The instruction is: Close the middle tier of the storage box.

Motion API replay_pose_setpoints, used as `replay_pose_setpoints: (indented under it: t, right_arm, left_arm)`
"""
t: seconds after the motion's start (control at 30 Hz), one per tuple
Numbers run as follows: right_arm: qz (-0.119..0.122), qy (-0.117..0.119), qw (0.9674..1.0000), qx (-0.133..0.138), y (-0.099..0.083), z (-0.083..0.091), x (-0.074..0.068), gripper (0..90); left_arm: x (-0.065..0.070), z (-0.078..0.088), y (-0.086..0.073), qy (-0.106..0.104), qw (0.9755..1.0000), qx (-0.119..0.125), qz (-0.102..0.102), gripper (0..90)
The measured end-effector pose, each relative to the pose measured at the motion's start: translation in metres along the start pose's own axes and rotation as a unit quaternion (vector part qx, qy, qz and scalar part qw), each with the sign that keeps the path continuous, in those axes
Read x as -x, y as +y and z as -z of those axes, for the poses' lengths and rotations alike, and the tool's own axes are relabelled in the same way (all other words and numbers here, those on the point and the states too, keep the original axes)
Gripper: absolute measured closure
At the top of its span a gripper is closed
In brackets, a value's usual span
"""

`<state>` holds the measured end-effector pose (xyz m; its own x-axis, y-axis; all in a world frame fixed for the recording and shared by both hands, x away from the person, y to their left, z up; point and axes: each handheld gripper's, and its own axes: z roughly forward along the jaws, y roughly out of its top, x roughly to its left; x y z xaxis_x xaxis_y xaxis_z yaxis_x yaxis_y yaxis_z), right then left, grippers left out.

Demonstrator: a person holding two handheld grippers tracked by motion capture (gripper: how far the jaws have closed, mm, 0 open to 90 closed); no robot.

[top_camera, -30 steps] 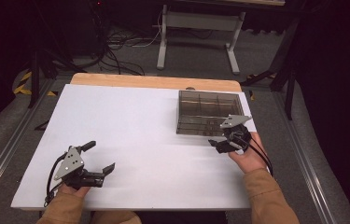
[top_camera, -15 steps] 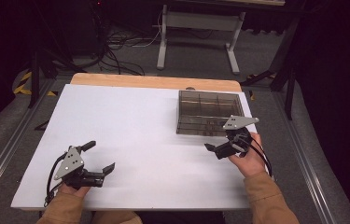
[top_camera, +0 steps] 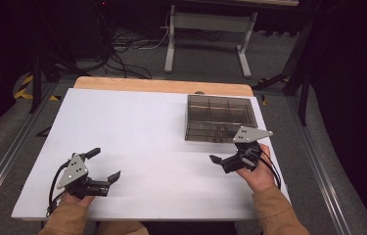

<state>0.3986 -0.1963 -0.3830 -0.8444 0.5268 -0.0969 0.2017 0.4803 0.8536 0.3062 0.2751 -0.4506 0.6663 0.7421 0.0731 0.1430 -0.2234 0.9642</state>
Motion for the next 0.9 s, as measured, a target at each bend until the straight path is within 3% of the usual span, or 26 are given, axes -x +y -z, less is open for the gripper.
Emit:
replay_pose_setpoints:
  t: [0.27,0.37,0.57,0.67,0.9]
  right_arm:
    - [-0.001,-0.008,0.9992,0.038,-0.008,-0.002,-0.011,0.0]
    - [-0.012,0.003,0.9984,0.056,-0.012,-0.005,-0.018,0.0]
    - [-0.011,0.019,0.9975,0.067,-0.022,-0.011,-0.026,0.0]
    - [-0.023,0.039,0.9962,0.074,-0.033,-0.016,-0.029,0.0]
    - [-0.026,0.045,0.9964,0.067,-0.041,-0.023,-0.036,0.0]
  left_arm:
    - [0.0,0.0,0.0,0.0,1.0,0.0,0.0,0.2]
    - [0.0,0.0,0.0,0.0,1.0,0.0,0.0,0.2]
    - [0.0,0.0,0.0,0.0,1.0,0.0,0.0,0.2]
    - [0.0,0.0,0.0,0.0,1.0,0.0,0.0,0.2]
    - [0.0,0.0,0.0,0.0,1.0,0.0,0.0,0.2]
